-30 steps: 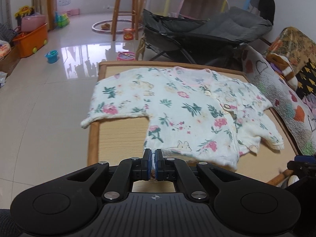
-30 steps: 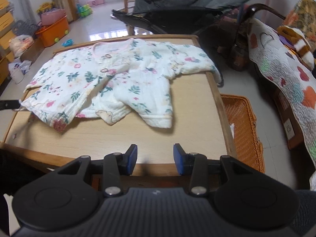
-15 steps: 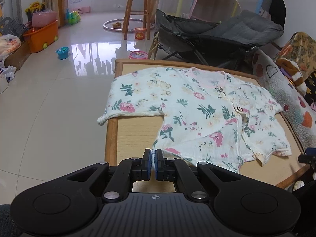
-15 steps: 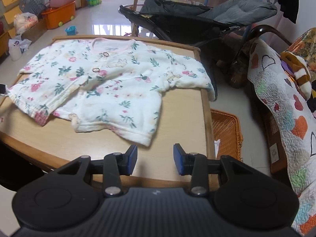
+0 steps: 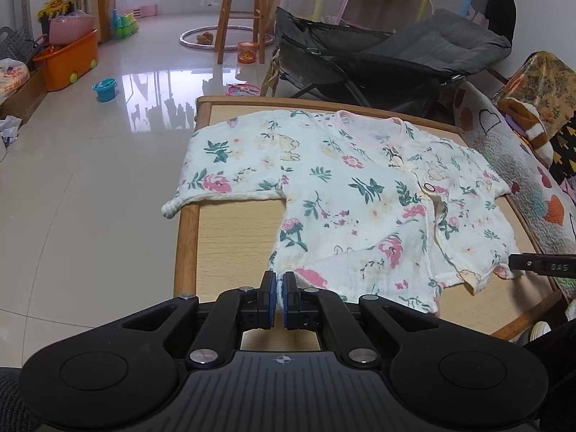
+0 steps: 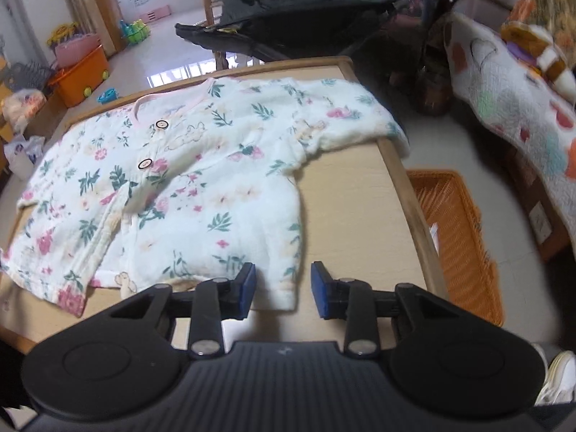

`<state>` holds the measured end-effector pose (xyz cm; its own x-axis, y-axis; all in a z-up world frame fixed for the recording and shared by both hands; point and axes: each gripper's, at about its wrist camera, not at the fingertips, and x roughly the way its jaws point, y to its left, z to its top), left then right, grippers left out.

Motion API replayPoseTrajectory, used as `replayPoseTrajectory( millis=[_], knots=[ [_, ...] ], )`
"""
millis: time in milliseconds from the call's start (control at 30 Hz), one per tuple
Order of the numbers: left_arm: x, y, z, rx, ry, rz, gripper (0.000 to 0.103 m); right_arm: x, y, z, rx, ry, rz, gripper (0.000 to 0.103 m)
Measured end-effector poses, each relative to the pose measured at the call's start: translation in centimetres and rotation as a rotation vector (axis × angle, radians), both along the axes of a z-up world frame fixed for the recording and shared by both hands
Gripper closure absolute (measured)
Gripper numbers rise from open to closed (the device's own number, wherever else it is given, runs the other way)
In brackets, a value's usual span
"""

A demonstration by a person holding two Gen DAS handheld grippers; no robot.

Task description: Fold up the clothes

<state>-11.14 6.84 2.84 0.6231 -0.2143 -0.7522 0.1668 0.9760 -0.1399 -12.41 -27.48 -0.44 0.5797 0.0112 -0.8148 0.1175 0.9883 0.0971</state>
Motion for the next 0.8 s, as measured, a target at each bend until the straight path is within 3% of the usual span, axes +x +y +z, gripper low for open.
replayPoseTrajectory(
  millis=[33, 67, 167, 333, 500, 600, 700, 800],
  knots=[
    [0.0, 0.0, 0.0, -0.002, 0.000, -0.002, 0.099, 0.1, 0.4, 0.0, -0.010, -0.003, 0.020, 0.096],
    [0.0, -0.1, 0.0, -0.005, 0.000, -0.006, 0.099, 0.2, 0.8, 0.1, -0.019, 0.002, 0.039, 0.098],
    [-0.2, -0.2, 0.3, -0.028, -0.001, -0.012, 0.099, 0.2, 1.2, 1.0, -0.029, 0.016, 0.085, 0.099],
    [-0.9, -0.1, 1.7, -0.158, 0.002, -0.026, 0.099, -0.8, 0.3, 5.4, -0.005, -0.019, 0.111, 0.099],
    [-1.8, -1.1, 2.2, -0.166, 0.001, -0.049, 0.099, -0.7, -1.0, 8.0, -0.027, 0.004, 0.134, 0.099],
    [-1.6, -1.9, 0.9, -0.106, 0.054, -0.054, 0.097, -0.1, -1.1, 6.2, -0.100, 0.089, 0.144, 0.098],
    [-1.7, -2.4, -0.3, -0.068, 0.106, -0.062, 0.088, 0.0, -0.7, 3.4, -0.147, 0.160, 0.150, 0.095],
    [-1.8, -3.0, -0.6, -0.019, 0.103, -0.059, 0.088, -0.6, -0.3, 2.3, -0.212, 0.178, 0.140, 0.094]
  ],
)
